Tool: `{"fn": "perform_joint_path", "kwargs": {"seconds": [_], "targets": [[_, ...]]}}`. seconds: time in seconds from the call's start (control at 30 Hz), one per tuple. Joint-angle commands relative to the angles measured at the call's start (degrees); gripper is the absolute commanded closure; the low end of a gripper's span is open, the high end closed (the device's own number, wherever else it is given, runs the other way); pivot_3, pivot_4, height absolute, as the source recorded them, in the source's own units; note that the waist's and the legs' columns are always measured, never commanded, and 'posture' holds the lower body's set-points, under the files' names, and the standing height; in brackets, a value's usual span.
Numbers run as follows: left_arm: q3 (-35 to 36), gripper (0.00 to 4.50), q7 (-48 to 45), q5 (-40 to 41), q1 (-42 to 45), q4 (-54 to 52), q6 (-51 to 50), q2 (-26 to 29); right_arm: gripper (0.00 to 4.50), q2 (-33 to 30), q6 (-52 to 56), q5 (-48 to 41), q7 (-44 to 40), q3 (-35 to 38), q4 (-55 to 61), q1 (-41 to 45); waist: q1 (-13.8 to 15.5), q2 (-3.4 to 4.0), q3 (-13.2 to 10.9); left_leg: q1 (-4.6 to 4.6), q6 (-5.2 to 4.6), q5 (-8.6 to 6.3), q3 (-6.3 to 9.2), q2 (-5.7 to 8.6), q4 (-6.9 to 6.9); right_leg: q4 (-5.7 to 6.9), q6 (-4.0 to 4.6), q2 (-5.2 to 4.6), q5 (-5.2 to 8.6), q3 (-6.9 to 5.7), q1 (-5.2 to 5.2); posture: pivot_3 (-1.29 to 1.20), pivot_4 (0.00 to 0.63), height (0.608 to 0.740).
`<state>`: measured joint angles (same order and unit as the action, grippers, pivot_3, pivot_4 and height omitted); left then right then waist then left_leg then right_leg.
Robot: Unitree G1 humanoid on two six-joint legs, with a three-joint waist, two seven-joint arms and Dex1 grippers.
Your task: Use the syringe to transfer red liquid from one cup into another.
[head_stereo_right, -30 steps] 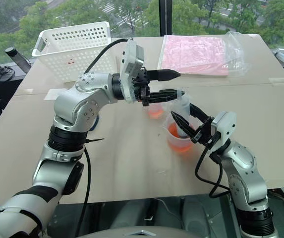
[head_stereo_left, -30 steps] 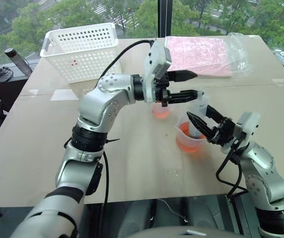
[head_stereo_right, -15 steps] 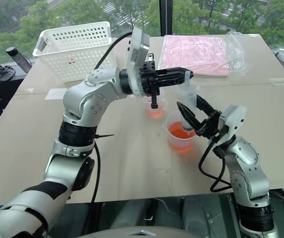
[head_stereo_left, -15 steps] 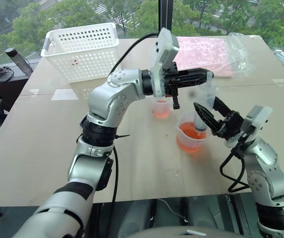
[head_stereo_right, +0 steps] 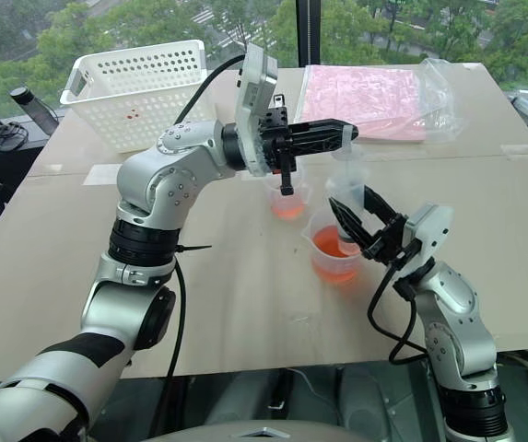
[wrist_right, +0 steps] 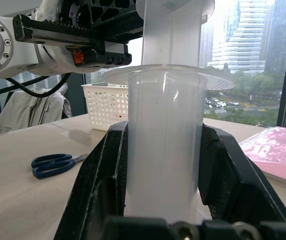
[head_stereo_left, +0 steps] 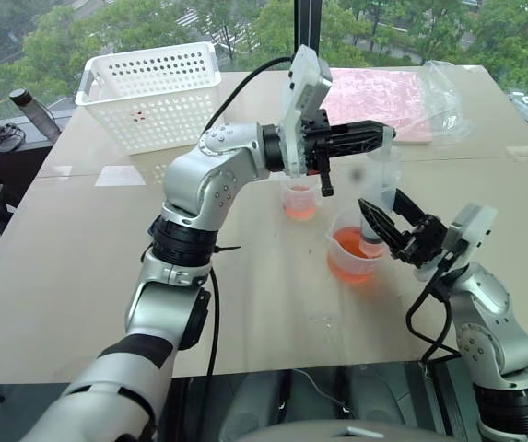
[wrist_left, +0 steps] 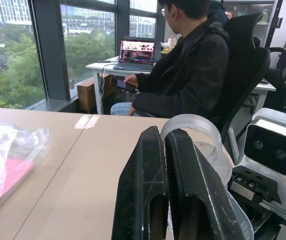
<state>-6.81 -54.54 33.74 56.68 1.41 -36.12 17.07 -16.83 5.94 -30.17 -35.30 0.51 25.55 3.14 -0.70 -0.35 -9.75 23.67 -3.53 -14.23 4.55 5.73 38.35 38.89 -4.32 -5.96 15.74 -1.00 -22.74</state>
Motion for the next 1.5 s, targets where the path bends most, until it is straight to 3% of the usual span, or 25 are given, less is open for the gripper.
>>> {"fn": "perform_joint_path", "kwargs": {"seconds": [0.03, 0.33, 0.43, 0.6, 0.63, 0.97, 1.5], "targets": [[4.03, 4.50, 2.06, -0.50, 2.23, -2.22, 3.50, 0.50, 3.04, -0.01, 0.27, 0.39, -3.06, -4.85, 1.38, -0.77, 0.01, 0.00, 0.00, 0.00, 0.00, 0.00, 0.00, 0.00, 0.00, 0.00, 0.00, 0.00, 0.00, 0.00, 0.00, 0.00, 0.150, 0.740], [2.04, 4.50, -0.49, -1.64, -1.47, -4.62, 3.89, 3.10, 3.04, 0.97, 1.68, -1.96, -0.86, -2.47, 3.18, 1.62, -0.09, 0.00, 0.00, -0.01, 0.00, 0.00, 0.01, 0.00, 0.00, 0.00, 0.00, 0.00, 0.00, 0.00, 0.00, 0.00, 0.150, 0.740], [2.76, 3.62, -1.02, 0.60, -2.30, -5.56, 1.16, 3.95, 3.04, 0.81, 2.88, -2.95, -0.29, -1.76, 4.42, 2.45, -0.13, 0.00, 0.00, -0.02, 0.00, 0.00, 0.00, 0.00, 0.00, 0.01, 0.00, 0.00, 0.00, 0.01, 0.00, 0.00, 0.150, 0.740], [5.88, 1.29, -1.80, 5.65, -3.05, -7.50, -4.47, 6.40, 3.04, 1.04, 5.45, -4.97, 1.53, -0.58, 6.36, 4.51, -0.07, 0.00, 0.00, -0.01, 0.00, 0.00, 0.00, -0.01, 0.00, 0.02, 0.00, 0.00, 0.00, 0.02, -0.02, 0.00, 0.150, 0.740], [6.66, 1.17, -2.51, 6.04, -3.56, -7.73, -4.78, 7.65, 3.04, 1.11, 5.88, -5.46, 1.94, -0.36, 6.69, 4.97, -0.06, 0.00, 0.00, 0.00, 0.00, 0.00, 0.01, -0.01, 0.00, 0.01, 0.00, 0.01, 0.00, 0.01, -0.02, 0.00, 0.150, 0.740], [10.57, 1.17, -4.98, 11.80, -11.69, -14.73, -9.95, 16.57, 3.04, 0.25, 8.14, -8.89, 3.34, 1.54, 8.18, 7.04, -0.10, 0.01, 0.00, 0.00, 0.00, 0.00, 0.01, -0.01, -0.02, 0.00, 0.00, -0.01, 0.00, 0.02, -0.04, 0.00, 0.150, 0.740], [9.54, 1.17, -0.18, 11.57, -19.19, -19.56, -8.62, 15.50, 3.04, -3.41, 12.14, -13.10, 4.59, 3.85, 9.37, 10.74, -0.01, 0.01, 0.00, 0.00, 0.00, 0.00, 0.00, -0.01, -0.02, 0.00, 0.01, -0.02, 0.00, 0.04, -0.07, 0.00, 0.150, 0.740]]}}
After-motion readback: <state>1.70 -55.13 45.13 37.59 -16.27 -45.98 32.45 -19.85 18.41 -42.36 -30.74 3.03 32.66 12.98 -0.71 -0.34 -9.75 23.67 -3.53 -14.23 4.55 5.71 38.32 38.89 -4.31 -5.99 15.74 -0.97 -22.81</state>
